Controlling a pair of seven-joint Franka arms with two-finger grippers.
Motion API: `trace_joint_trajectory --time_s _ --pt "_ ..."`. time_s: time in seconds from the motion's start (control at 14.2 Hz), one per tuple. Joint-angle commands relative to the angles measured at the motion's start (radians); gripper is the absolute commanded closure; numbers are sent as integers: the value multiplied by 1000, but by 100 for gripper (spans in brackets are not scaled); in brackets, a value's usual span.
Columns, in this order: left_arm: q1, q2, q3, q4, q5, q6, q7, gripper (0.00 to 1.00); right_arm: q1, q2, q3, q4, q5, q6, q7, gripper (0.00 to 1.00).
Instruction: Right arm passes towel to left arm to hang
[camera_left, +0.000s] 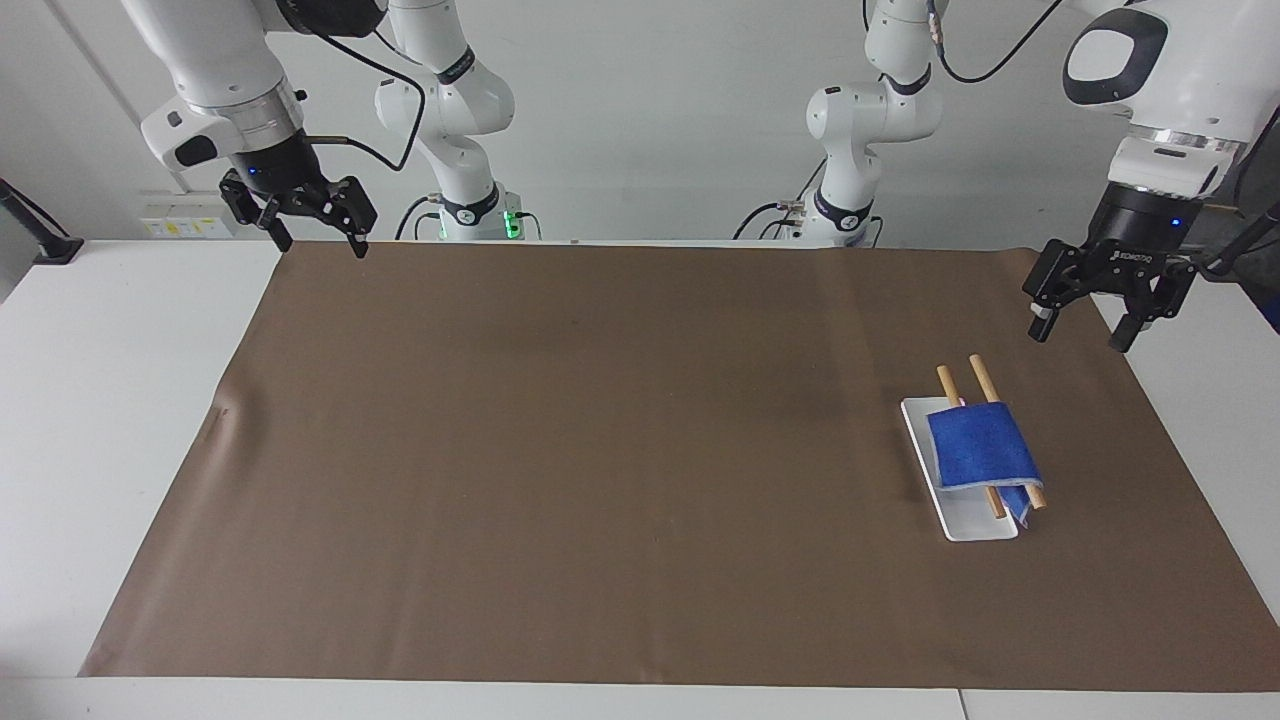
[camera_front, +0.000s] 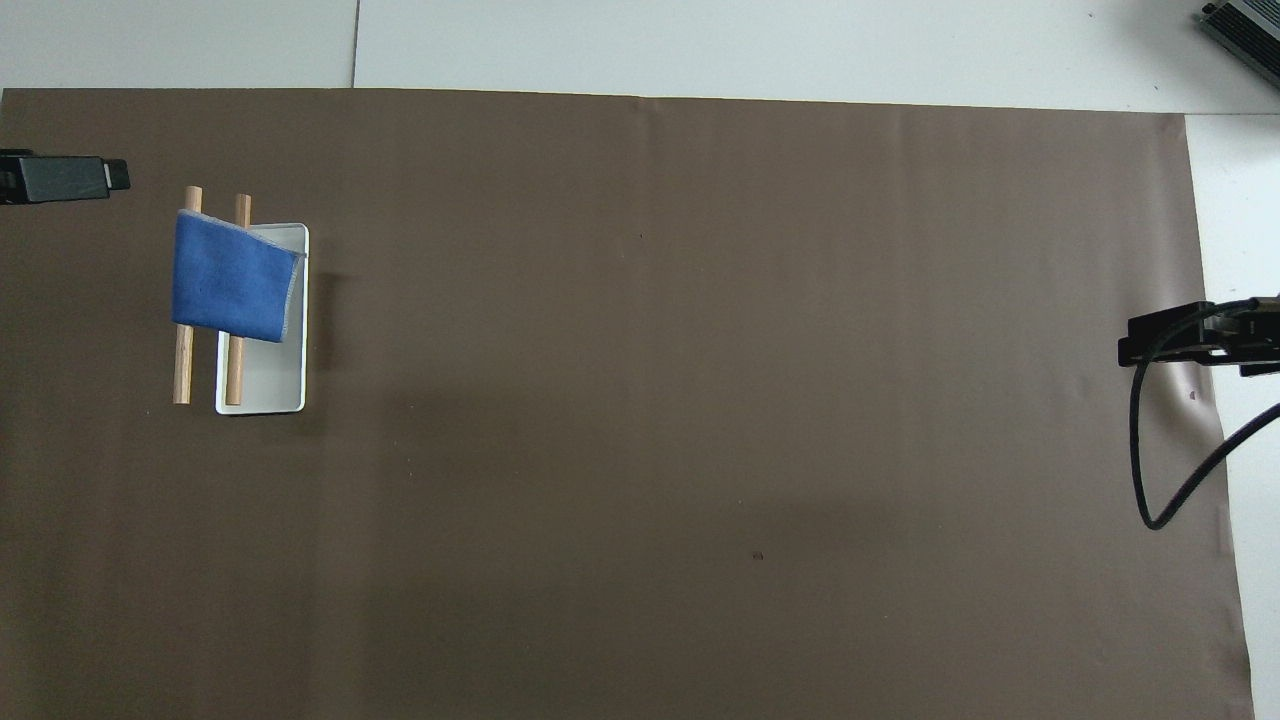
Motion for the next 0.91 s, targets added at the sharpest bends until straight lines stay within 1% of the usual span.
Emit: trace_joint_trajectory --time_s 0.0,0.07,0.21,0.42,0.56,0.7,0.84 --pt "-23 12 3 69 70 -170 -12 0 -6 -15 5 -24 4 22 -7 0" --pt "-27 14 3 98 81 -250 -11 0 -6 -15 5 -24 6 20 -7 0" --pt "-31 26 0 144 87 -366 -12 0 -8 -15 5 -25 6 22 -7 0" --pt "-32 20 -6 152 87 -440 -11 0 -9 -15 5 -25 7 22 -9 0" --pt "-32 12 -17 152 93 -515 -11 0 -9 -15 5 -25 9 22 -9 0" --pt "-35 8 -45 152 142 -557 -11 0 -11 -15 5 -25 12 22 -10 0" --pt "-38 0 -81 150 207 -571 -12 0 -14 -15 5 -27 13 20 -10 0"
